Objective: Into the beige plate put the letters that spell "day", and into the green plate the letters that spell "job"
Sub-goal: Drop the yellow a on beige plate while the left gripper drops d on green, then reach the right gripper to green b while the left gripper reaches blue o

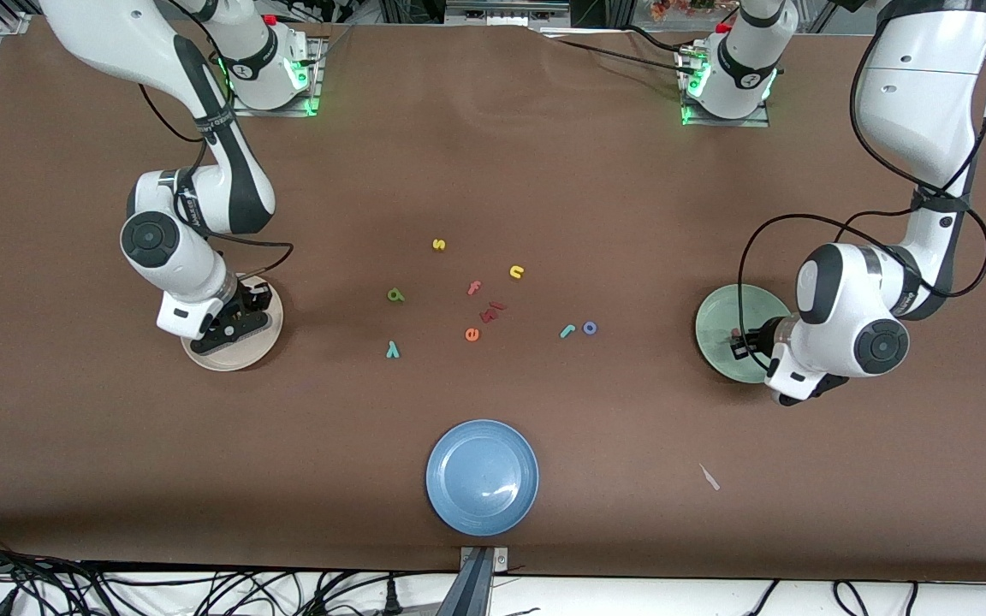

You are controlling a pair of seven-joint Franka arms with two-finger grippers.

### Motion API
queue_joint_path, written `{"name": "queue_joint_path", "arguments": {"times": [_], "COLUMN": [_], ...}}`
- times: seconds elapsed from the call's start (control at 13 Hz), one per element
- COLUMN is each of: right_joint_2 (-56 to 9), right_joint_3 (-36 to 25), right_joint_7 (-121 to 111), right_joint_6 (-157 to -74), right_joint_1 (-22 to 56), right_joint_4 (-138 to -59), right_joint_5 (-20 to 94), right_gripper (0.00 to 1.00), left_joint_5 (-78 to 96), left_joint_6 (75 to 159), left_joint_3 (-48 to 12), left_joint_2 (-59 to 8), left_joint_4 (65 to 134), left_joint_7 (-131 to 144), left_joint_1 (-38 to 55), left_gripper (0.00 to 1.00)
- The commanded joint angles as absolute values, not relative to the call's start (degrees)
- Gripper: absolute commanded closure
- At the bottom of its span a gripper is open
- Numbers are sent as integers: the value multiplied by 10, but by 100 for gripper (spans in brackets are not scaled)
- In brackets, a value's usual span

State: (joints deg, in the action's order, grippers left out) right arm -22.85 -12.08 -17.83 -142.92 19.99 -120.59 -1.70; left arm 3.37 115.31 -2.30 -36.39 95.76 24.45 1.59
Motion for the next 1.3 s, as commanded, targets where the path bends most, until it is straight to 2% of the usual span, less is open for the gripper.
{"name": "queue_joint_path", "arguments": {"times": [0.0, 0.23, 0.38, 0.69, 0.84, 1.0, 1.07, 1.23], "right_joint_2": [-209, -207, -209, -218, -228, -229, -230, -247], "right_joint_3": [-122, -115, -85, 12, 30, 47, 52, 52], "right_joint_7": [-180, -142, -54, 107, 112, 113, 113, 105], "right_joint_6": [-1434, -1384, -1331, -1371, -1396, -1420, -1447, -1473], "right_joint_1": [200, 206, 213, 214, 222, 229, 233, 252], "right_joint_4": [-1224, -1191, -1157, -1161, -1167, -1190, -1204, -1205], "right_joint_5": [-8, -6, -6, -2, -2, -2, -6, -14], "right_gripper": [0, 0, 0, 0, 0, 0, 0, 0], "left_joint_5": [29, 30, 36, 142, 143, 142, 142, 142], "left_joint_6": [1141, 1141, 1143, 1199, 1243, 1285, 1301, 1310], "left_joint_3": [-25, -26, -26, -25, -25, -24, -23, -23], "left_joint_2": [-353, -352, -357, -366, -379, -398, -406, -413], "left_joint_4": [952, 943, 931, 935, 945, 945, 945, 946], "left_joint_7": [246, 353, 469, 553, 621, 697, 714, 724], "left_joint_1": [28, 85, 133, 170, 204, 240, 248, 250], "left_gripper": [0, 0, 0, 0, 1, 13, 22, 33]}}
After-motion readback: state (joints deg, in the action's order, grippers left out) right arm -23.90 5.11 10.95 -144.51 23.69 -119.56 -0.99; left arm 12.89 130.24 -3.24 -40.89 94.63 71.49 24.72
